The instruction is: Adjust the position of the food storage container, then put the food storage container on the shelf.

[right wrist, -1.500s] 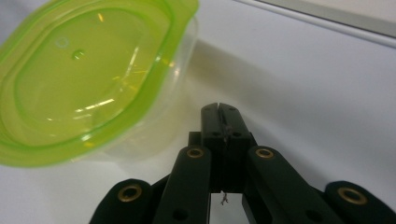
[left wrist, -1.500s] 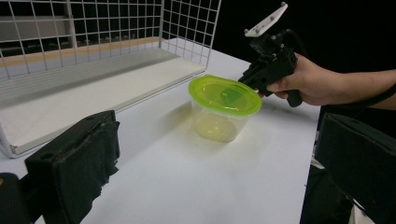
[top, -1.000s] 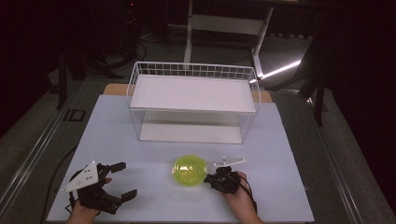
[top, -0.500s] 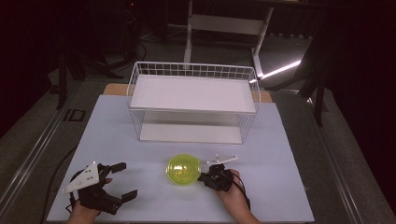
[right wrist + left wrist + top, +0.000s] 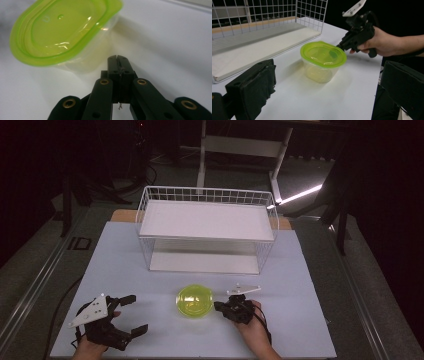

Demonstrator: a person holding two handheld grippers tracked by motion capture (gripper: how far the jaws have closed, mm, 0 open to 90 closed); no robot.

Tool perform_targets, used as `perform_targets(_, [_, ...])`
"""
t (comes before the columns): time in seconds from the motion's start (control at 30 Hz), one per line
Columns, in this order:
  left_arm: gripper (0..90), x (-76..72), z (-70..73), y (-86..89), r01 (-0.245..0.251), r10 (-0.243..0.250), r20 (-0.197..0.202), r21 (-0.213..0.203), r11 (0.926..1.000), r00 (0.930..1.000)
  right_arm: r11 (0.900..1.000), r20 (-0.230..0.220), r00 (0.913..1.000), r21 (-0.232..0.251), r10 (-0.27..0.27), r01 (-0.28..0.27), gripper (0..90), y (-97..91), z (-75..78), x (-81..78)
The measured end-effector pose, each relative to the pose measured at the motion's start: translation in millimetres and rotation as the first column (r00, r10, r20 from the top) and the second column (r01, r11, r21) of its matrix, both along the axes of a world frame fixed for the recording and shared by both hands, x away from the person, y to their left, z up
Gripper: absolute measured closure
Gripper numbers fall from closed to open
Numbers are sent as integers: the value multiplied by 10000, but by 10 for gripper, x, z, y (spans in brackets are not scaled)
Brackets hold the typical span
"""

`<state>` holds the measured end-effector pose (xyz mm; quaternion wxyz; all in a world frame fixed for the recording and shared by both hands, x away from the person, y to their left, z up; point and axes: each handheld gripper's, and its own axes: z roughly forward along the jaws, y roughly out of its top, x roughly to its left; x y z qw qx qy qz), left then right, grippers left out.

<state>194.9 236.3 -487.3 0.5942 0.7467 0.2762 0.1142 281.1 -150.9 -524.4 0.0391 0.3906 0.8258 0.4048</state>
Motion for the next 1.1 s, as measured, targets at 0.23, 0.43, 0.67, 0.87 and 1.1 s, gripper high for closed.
perform_targets(0.23, [9, 8, -10, -41, 129, -129, -23, 19, 9999, 9999, 9995, 669, 9973, 152, -294, 284, 740, -234, 203, -156])
perform_targets(0.43, [9, -10, 18, -108, 117, -120, 105, 289, 9995, 9999, 9989, 1231, 9923, 466, -113, 56, 564, -274, 370, -307])
perform_targets(0.67, [9, 0, 129, -138, -276, 278, 126, -176, 9995, 9995, 9949, 1616, 9865, 913, 276, -428, 236, -217, 527, -386])
perform_targets(0.87, [9, 15, 211, -160, -277, 275, -59, -440, 9986, 9996, 9918, 1951, 9799, 1098, 424, -648, 141, -190, 627, -378])
perform_targets(1.1, [8, 127, 362, -290, 91, -101, -455, -219, 9997, 9989, 9925, 2388, 9684, 799, 714, -929, 208, -123, 707, -278])
